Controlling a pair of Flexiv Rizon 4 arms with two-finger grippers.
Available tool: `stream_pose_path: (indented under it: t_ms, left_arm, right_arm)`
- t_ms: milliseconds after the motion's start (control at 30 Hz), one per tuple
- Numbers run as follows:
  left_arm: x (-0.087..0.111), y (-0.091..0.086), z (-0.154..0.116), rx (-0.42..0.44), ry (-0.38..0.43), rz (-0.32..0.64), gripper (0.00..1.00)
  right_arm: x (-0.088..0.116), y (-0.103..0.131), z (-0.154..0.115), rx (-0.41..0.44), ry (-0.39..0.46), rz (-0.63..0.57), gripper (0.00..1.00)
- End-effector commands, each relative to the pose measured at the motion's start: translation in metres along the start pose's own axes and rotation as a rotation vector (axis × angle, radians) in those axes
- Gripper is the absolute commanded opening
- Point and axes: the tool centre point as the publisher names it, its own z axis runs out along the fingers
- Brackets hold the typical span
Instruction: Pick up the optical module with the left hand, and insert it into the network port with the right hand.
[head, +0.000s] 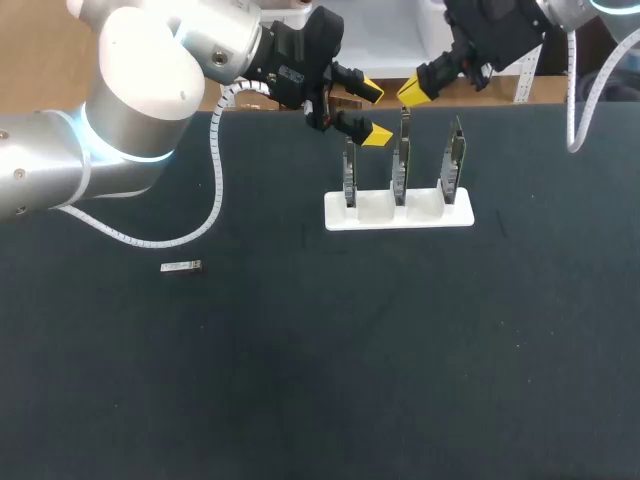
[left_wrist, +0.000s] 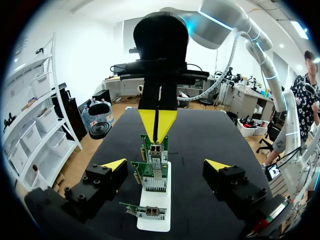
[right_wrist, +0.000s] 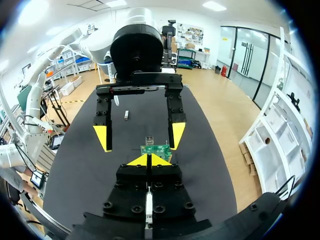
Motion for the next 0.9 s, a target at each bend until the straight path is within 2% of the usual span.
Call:
stream_pose_path:
  t_ms: [33,900]
  left_arm:
    - [-0.001,0.002,0.000,0.003,0.006,-0.002,1.00]
    - [-0.001,0.002,0.000,0.003,0.006,-0.002,1.00]
  right_arm:
    - [0.001,-0.006,0.003,-0.013,-0.003,0.000,0.00]
    - [0.012,-0.006,0.017,-0.048,-0.012,0.039,0.00]
